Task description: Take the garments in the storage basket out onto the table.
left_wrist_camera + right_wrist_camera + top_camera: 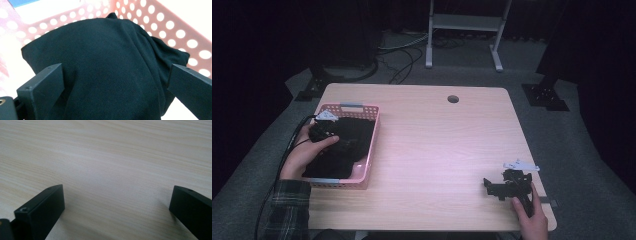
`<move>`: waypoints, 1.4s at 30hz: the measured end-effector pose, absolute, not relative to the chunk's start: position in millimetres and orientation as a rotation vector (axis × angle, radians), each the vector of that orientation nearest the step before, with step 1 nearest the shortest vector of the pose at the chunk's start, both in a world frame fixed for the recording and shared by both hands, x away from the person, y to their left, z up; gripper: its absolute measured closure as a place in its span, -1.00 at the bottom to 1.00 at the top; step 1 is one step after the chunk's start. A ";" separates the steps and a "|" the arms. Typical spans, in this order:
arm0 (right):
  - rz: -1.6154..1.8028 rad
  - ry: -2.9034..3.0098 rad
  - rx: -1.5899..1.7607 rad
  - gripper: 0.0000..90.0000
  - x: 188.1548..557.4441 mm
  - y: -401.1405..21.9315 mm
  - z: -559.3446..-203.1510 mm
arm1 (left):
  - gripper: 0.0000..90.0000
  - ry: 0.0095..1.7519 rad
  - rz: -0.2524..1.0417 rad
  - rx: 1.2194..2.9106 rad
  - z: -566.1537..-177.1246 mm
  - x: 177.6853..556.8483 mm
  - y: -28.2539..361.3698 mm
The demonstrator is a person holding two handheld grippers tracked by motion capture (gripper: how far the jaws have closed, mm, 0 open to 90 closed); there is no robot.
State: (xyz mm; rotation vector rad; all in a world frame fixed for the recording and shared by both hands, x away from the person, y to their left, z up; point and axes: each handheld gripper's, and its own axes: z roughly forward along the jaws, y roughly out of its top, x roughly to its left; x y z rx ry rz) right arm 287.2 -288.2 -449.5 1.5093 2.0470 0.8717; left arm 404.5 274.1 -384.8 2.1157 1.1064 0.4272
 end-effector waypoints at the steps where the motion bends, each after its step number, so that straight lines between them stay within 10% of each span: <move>1: 0.872 2.047 1.509 -1.00 287.2 -288.2 -449.5 | -0.98 1.107 0.429 2.125 -385.8 404.9 273.7; 42: 0.872 2.047 1.509 -1.00 287.2 -288.2 -449.5 | -1.00 1.186 0.433 2.221 -410.9 413.3 266.3</move>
